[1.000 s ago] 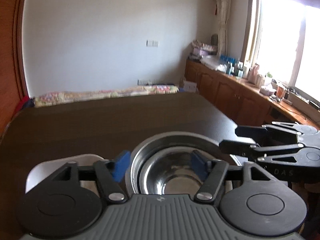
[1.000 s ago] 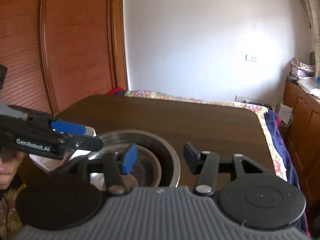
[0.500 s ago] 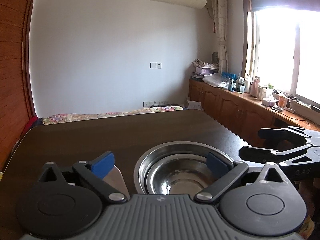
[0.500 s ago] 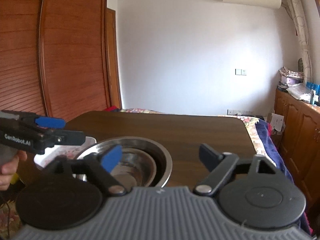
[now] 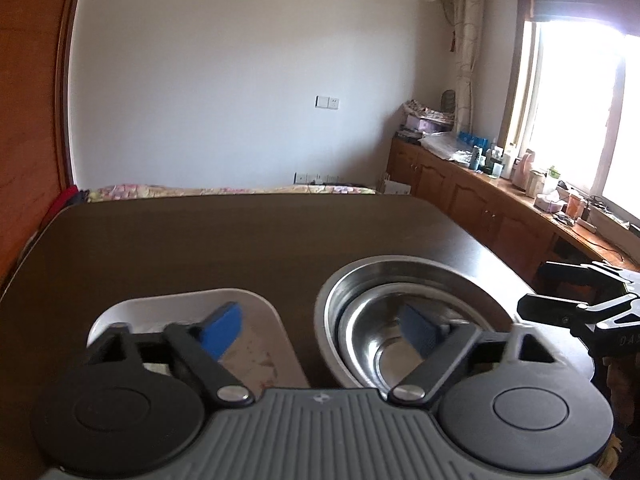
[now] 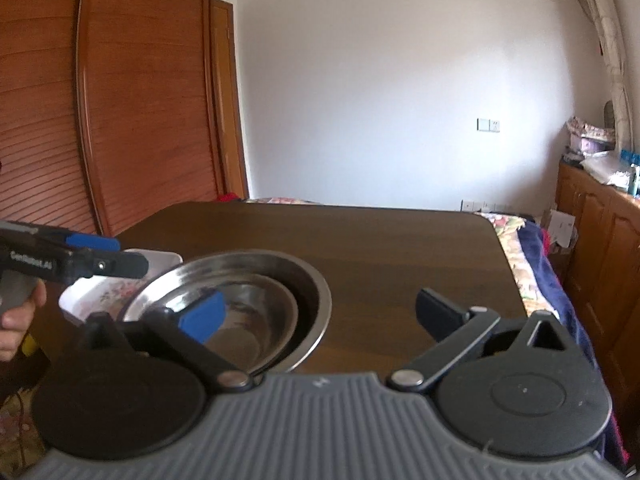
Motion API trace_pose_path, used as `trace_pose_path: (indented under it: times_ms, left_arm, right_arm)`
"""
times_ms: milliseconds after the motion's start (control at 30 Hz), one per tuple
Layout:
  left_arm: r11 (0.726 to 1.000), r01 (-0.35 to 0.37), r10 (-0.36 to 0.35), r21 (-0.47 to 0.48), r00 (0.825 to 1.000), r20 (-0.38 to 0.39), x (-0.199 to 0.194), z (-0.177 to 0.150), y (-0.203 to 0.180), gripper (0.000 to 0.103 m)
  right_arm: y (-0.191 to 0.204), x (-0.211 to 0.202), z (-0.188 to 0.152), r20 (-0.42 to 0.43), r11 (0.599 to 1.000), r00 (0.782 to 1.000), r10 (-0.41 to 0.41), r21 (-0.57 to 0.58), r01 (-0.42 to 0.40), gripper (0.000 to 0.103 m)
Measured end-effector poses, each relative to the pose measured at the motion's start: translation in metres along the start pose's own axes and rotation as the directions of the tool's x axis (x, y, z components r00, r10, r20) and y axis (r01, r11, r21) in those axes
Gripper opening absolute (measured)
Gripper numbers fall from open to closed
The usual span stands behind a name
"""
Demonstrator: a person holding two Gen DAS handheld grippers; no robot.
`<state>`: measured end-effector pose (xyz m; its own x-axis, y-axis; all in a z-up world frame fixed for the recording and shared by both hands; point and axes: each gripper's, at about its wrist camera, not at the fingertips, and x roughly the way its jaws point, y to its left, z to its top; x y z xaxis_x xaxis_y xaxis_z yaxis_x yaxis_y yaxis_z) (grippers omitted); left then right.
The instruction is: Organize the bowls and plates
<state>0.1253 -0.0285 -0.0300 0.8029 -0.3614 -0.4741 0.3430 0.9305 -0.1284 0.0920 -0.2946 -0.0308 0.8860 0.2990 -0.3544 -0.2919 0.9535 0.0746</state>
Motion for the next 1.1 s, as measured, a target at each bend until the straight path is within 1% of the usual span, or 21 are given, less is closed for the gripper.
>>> trace_pose_path:
  times_ms: [33, 100, 233, 267, 300, 333, 400, 467, 567, 633, 700, 733, 933, 1100]
  left_arm:
    - [1.0, 0.003, -0.003, -0.009, 1.0, -0.005, 0.002, -0.001, 0.003, 0.083]
    - [1.0, 0.005, -0.006, -0.025, 1.0, -0.019, 0.005, -0.005, 0.006, 0.068]
    - [0.998, 0.021, -0.024, -0.056, 0.998, -0.05, 0.013, -0.012, 0.01, 0.054]
    - [0.998, 0.027, -0.031, -0.059, 0.998, -0.057, 0.014, -0.014, 0.01, 0.05]
    - [0.998, 0.032, -0.036, -0.06, 0.997, -0.064, 0.015, -0.015, 0.01, 0.046]
    - [0.997, 0.041, -0.045, -0.06, 0.997, -0.066, 0.016, -0.016, 0.009, 0.046]
    - [0.997, 0.054, -0.058, -0.058, 0.996, -0.07, 0.016, -0.016, 0.008, 0.046]
    - [0.996, 0.063, -0.067, -0.057, 0.995, -0.073, 0.017, -0.014, 0.006, 0.046]
    - [0.995, 0.083, -0.087, -0.054, 0.993, -0.084, 0.018, -0.012, 0.005, 0.045]
    - [0.995, 0.081, -0.085, -0.052, 0.993, -0.086, 0.019, -0.011, 0.004, 0.045]
    - [0.995, 0.08, -0.084, -0.053, 0.993, -0.084, 0.019, -0.011, 0.004, 0.045]
    - [0.996, 0.077, -0.081, -0.051, 0.993, -0.083, 0.019, -0.012, 0.004, 0.045]
    - [0.999, 0.041, -0.043, -0.025, 0.996, -0.078, 0.016, -0.013, -0.004, 0.045]
    - [0.999, 0.032, -0.033, -0.018, 0.997, -0.072, 0.017, -0.014, -0.012, 0.045]
  right_arm:
    - [-0.002, 0.001, -0.002, -0.003, 1.0, 1.0, 0.006, 0.007, -0.006, 0.099]
    - [-0.005, 0.005, -0.003, -0.013, 1.0, 1.0, 0.016, 0.02, -0.016, 0.096]
    - [-0.006, 0.012, -0.011, -0.032, 0.999, 0.999, 0.021, 0.025, -0.02, 0.08]
    - [-0.007, 0.014, -0.013, -0.038, 0.999, 0.999, 0.024, 0.029, -0.022, 0.079]
    - [-0.007, 0.014, -0.015, -0.045, 0.999, 0.999, 0.03, 0.036, -0.029, 0.075]
    - [-0.007, 0.015, -0.016, -0.051, 0.998, 0.998, 0.039, 0.044, -0.037, 0.069]
    - [-0.008, 0.017, -0.019, -0.07, 0.997, 0.996, 0.049, 0.059, -0.045, 0.063]
    - [-0.008, 0.02, -0.021, -0.087, 0.995, 0.994, 0.064, 0.077, -0.057, 0.061]
    - [-0.01, 0.021, -0.021, -0.097, 0.99, 0.99, 0.098, 0.114, -0.087, 0.052]
    - [-0.01, 0.02, -0.019, -0.103, 0.986, 0.987, 0.121, 0.13, -0.107, 0.04]
    - [-0.009, 0.02, -0.019, -0.11, 0.98, 0.983, 0.146, 0.15, -0.129, 0.032]
    - [-0.008, 0.02, -0.019, -0.111, 0.979, 0.982, 0.153, 0.156, -0.135, 0.03]
    - [-0.005, 0.019, -0.019, -0.107, 0.98, 0.985, 0.135, 0.161, -0.117, 0.029]
    - [-0.004, 0.018, -0.017, -0.095, 0.984, 0.99, 0.108, 0.154, -0.093, 0.027]
